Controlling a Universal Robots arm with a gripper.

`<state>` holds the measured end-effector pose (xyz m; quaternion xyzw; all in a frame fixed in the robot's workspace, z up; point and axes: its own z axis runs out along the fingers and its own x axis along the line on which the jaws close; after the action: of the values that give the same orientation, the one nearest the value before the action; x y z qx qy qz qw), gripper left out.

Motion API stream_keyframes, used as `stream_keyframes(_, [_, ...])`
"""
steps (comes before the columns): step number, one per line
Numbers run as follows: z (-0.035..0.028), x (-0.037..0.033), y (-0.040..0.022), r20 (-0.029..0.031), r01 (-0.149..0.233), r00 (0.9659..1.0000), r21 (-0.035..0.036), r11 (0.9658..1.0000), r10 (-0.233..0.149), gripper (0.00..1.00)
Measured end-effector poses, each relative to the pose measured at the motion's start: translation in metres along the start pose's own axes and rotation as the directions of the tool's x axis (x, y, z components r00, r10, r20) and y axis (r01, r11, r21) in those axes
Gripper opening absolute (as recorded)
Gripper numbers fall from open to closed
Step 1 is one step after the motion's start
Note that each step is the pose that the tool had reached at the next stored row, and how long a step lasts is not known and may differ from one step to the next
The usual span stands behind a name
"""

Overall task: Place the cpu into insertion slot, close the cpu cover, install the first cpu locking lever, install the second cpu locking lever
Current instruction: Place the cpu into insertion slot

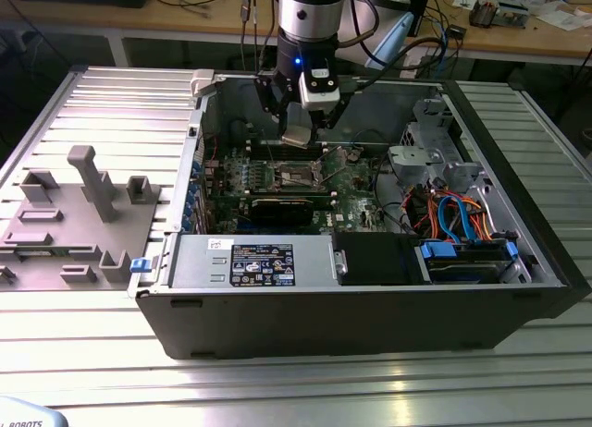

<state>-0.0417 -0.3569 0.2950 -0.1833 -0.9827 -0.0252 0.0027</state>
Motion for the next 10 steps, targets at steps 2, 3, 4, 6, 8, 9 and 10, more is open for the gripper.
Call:
stream_keyframes(2, [0.0000,0.0000,0.0000,0.0003,-0.005,1.0000,0.0000,1.0000,0.005,0.55])
stream_keyframes(3, [0.0000,0.0000,0.0000,0.0004,-0.008,1.0000,0.0000,1.0000,0.008,0.55])
stream_keyframes(4, [0.0000,0.0000,0.0000,0.0006,-0.010,1.0000,0.0000,1.0000,0.010,0.55])
stream_keyframes(6, [-0.0001,0.0000,0.0000,0.0010,-0.015,0.9999,0.0007,0.9999,0.015,0.55])
stream_keyframes(8, [0.0000,0.0000,0.0000,0.0016,-0.024,0.9997,0.0006,0.9997,0.024,0.55])
stream_keyframes(9, [0.0000,0.0000,0.0000,0.0019,-0.031,0.9995,0.0005,0.9995,0.031,0.55])
stream_keyframes(10, [0.0000,0.0000,0.0000,0.0020,-0.034,0.9994,0.0005,0.9994,0.034,0.55])
